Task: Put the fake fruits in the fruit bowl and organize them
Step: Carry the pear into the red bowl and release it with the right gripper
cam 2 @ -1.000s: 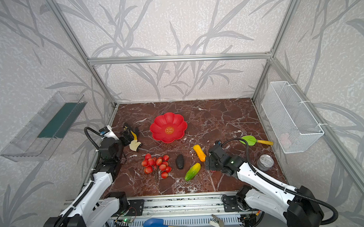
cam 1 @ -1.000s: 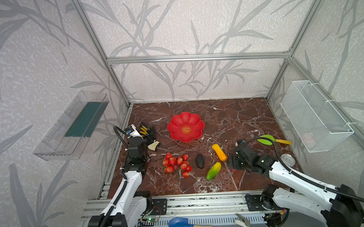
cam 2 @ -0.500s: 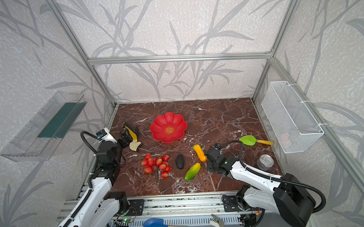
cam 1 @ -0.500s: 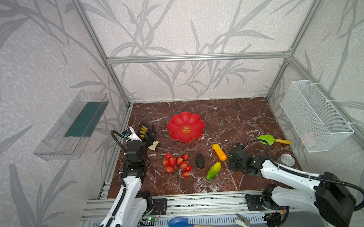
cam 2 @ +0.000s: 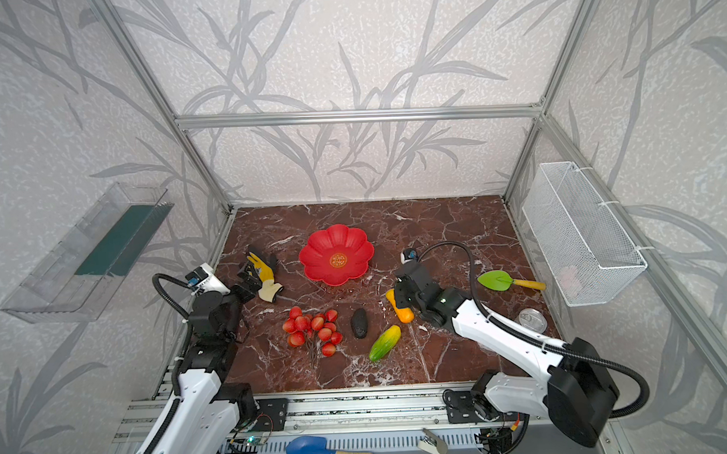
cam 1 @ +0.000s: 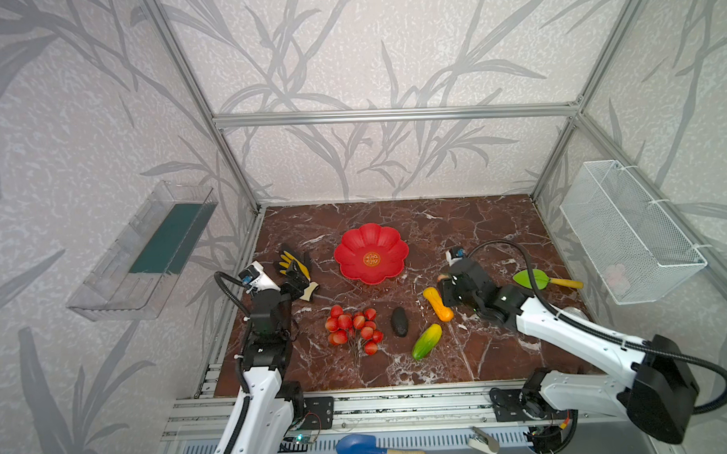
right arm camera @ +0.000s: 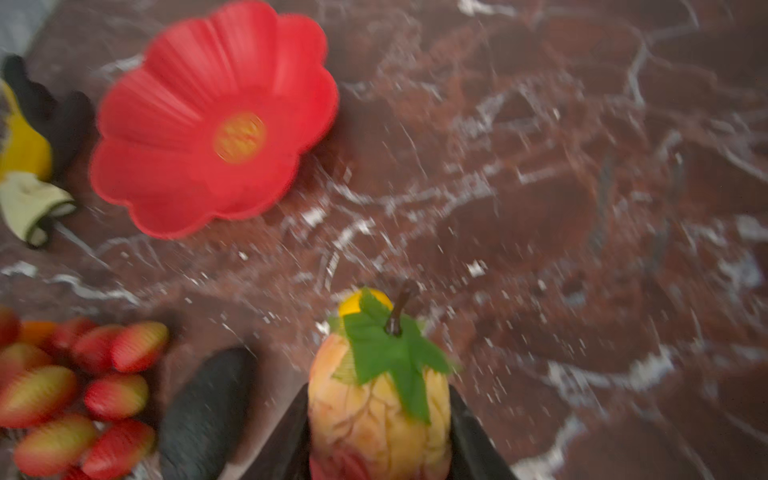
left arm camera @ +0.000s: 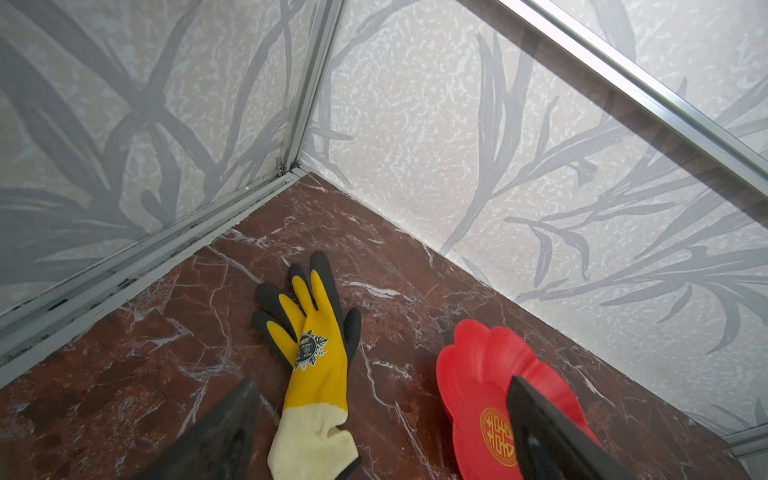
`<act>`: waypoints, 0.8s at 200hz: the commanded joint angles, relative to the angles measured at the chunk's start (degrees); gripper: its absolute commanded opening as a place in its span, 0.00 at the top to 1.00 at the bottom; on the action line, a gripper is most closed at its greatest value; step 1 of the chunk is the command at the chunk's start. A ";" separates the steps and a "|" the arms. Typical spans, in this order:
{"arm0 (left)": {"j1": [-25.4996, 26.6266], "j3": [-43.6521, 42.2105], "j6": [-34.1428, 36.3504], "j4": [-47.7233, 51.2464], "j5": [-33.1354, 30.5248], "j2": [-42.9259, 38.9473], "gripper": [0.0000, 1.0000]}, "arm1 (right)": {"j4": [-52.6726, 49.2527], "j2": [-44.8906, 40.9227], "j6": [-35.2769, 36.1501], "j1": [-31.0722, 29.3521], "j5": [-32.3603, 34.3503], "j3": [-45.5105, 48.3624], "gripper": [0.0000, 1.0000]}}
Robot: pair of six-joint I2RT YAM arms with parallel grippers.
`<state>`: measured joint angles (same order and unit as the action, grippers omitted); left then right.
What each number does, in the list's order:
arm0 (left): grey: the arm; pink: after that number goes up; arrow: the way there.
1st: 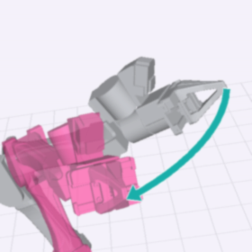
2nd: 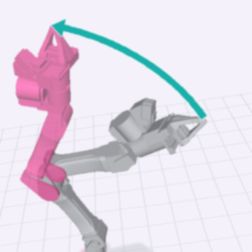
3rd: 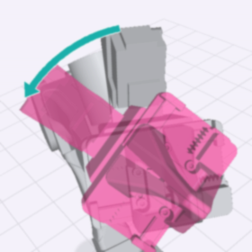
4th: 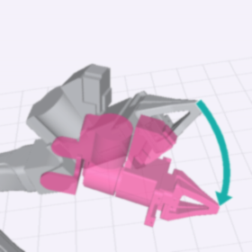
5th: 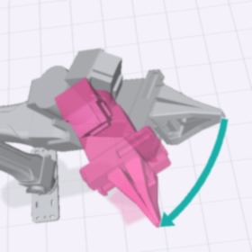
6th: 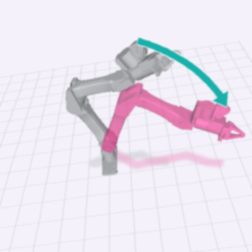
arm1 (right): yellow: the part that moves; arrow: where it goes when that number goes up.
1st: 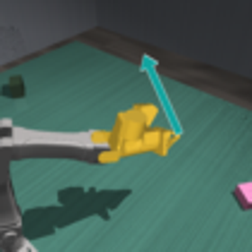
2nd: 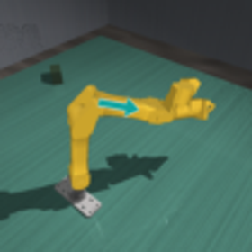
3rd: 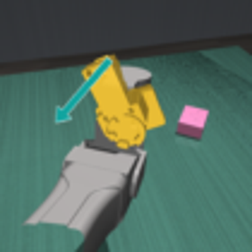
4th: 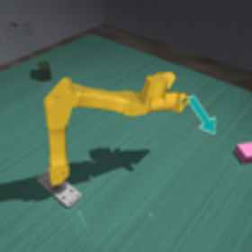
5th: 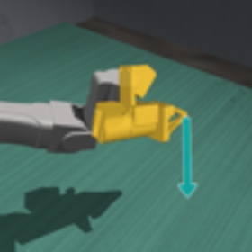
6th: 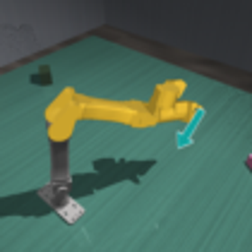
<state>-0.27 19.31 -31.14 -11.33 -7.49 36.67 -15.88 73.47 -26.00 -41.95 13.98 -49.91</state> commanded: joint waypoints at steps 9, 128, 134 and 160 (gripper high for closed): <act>0.10 1.38 -2.51 10.68 0.86 -5.18 0.08 | 6.98 12.73 8.56 -0.50 -5.87 -11.03 0.61; 0.13 7.09 -7.13 36.45 8.09 -17.76 0.10 | -4.79 60.47 20.42 -0.06 -8.79 -57.27 0.58; 0.08 7.23 -7.39 36.81 9.04 -17.68 0.10 | -5.55 61.56 20.45 -0.06 -8.71 -58.48 0.58; 0.14 8.00 -7.96 38.28 13.53 -16.31 0.13 | -6.58 63.19 20.11 -0.06 -9.03 -60.92 0.43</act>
<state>-0.27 24.82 -37.28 22.81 1.34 19.46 -18.87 135.59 -6.83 -42.06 5.17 -108.01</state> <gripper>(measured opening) 0.882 0.499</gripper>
